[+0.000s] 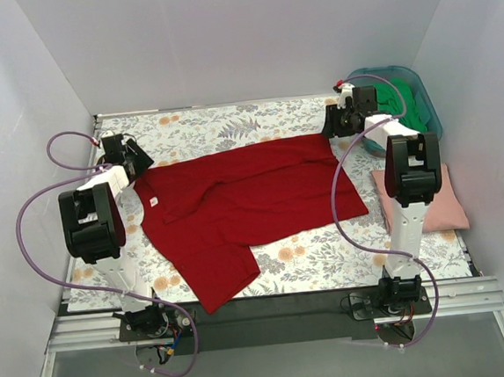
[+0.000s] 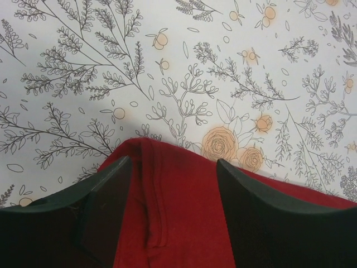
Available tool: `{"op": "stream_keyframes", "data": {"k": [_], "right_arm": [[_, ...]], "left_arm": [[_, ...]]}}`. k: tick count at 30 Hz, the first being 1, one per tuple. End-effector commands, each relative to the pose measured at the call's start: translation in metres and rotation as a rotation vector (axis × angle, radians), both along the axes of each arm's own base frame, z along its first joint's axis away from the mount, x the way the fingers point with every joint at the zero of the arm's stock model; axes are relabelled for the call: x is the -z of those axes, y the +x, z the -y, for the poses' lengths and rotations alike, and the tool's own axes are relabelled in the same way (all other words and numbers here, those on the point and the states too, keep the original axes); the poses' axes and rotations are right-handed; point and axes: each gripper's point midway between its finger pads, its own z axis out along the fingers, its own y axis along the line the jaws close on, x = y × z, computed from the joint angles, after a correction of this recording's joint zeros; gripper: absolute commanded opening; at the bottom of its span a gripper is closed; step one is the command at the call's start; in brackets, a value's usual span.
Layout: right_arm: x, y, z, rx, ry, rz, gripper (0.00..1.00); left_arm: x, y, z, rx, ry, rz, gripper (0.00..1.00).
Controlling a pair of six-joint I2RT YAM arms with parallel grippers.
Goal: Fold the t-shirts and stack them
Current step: Fold the tshirt
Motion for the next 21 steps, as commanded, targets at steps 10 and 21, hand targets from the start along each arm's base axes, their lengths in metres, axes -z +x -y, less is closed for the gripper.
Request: {"op": "stream_keyframes", "data": {"k": [10,21], "right_arm": [[0.018,0.020,-0.012,-0.111,0.061,0.000,0.49],[0.019,0.022,-0.014,-0.120,0.065,-0.004,0.33]], "left_arm": [[0.000,0.007,0.009,0.064,-0.028,0.026,0.60],[0.016,0.004,0.007,0.044,-0.027,-0.011,0.56]]}}
